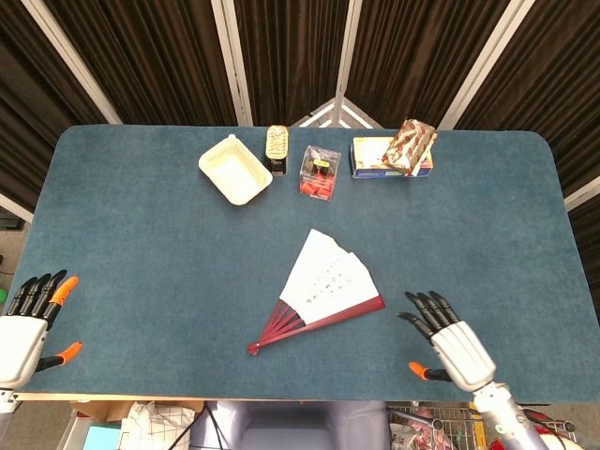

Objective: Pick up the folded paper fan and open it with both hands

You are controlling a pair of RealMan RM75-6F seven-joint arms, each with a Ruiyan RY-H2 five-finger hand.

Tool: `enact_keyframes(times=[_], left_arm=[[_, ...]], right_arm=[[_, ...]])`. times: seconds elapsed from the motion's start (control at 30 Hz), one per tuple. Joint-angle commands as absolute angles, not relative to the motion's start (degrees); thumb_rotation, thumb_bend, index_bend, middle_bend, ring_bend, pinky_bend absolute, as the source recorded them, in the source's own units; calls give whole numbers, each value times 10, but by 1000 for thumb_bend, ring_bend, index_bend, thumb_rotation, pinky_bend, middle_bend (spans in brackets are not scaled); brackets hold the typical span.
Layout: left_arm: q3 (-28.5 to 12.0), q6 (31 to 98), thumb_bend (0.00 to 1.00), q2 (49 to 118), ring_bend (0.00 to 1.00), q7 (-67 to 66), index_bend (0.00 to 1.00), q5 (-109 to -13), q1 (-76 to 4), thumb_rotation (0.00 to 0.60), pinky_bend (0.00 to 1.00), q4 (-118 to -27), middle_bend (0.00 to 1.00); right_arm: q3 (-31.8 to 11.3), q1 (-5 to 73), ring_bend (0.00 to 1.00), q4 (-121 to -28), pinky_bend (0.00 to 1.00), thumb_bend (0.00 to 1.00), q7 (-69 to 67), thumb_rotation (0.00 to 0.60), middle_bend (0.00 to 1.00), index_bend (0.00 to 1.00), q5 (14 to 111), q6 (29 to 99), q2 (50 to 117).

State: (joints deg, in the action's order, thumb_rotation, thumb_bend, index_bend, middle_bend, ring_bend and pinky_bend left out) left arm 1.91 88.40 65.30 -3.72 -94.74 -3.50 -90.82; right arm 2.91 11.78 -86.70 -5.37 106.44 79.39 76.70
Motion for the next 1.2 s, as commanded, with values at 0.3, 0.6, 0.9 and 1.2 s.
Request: enact_keyframes(times=[0.3,0.6,0.9,1.2], left_arm=[[18,883,0,652,0,-32,0,-946,-36,600,0,-906,0],[19,878,0,652,0,-32,0,-945,-38,600,0,-908,0],[19,876,0,651,0,-30,0,-942,-38,600,0,-910,0],[19,871,0,649,0,-28,0,-938,-40,600,0,-912,0]], right_arm=[[27,139,7,-793,0,175,-34,600,111,397,1057,767,912],[15,153,9,-749,0,175,-21,600,117,411,1036,752,975],[5,166,9,-714,0,213,-13,600,117,411,1017,741,1019],[-6,181,9,-677,0,219,-15,600,117,411,1000,734,1067]])
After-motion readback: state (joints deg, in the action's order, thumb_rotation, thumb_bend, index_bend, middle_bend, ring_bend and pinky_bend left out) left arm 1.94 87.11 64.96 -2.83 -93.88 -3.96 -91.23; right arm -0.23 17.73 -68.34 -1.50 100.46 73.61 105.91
